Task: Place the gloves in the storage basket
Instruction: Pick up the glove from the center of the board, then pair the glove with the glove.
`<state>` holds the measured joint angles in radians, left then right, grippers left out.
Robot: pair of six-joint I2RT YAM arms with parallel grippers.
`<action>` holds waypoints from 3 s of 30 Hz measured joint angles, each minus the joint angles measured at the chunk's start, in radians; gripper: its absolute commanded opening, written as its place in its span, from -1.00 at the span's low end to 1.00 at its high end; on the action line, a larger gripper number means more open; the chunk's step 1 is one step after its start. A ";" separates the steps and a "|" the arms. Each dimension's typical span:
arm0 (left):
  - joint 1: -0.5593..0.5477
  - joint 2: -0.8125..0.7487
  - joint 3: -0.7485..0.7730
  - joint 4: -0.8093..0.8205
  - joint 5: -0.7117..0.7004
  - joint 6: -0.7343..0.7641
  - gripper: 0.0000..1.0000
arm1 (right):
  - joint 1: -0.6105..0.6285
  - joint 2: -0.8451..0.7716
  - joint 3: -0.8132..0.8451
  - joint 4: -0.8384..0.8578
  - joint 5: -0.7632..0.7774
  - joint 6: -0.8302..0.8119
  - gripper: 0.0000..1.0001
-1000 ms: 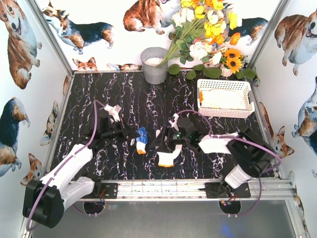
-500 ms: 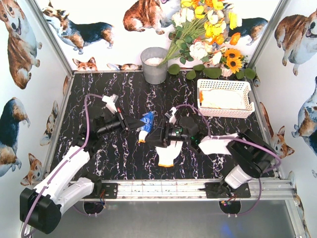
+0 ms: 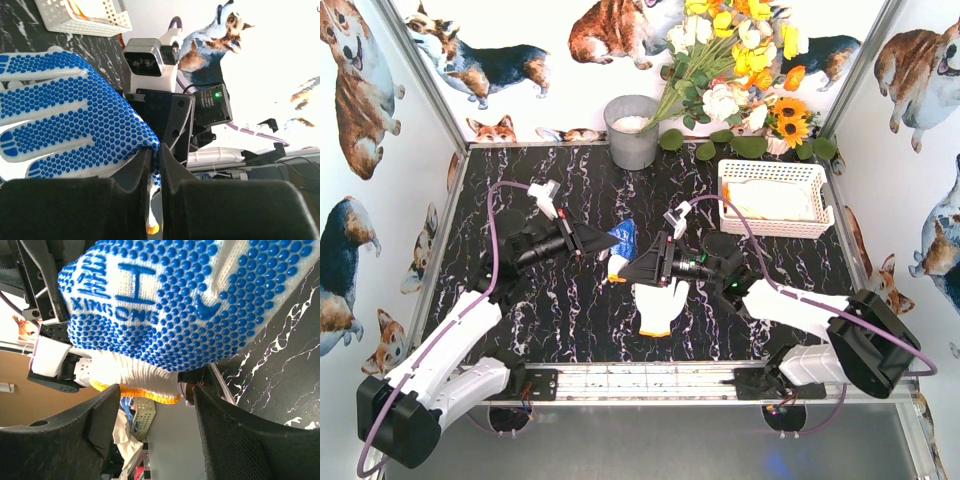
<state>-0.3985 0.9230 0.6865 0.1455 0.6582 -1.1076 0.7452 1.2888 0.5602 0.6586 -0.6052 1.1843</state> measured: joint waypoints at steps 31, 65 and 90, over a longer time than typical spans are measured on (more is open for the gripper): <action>-0.106 0.011 0.086 0.080 -0.046 -0.036 -1.00 | 0.000 -0.267 0.020 -0.124 0.053 -0.103 -0.46; -0.203 0.499 0.316 -0.157 -0.252 0.320 -1.00 | -0.179 -0.334 0.144 -0.929 0.337 -0.302 -1.00; -0.286 0.647 0.132 -0.073 -0.323 0.346 -0.33 | -0.163 -0.264 -0.008 -0.962 0.257 -0.271 -1.00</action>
<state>-0.6842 1.5703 0.8185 0.0723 0.3351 -0.7616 0.5819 1.0245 0.5518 -0.3031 -0.3477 0.9131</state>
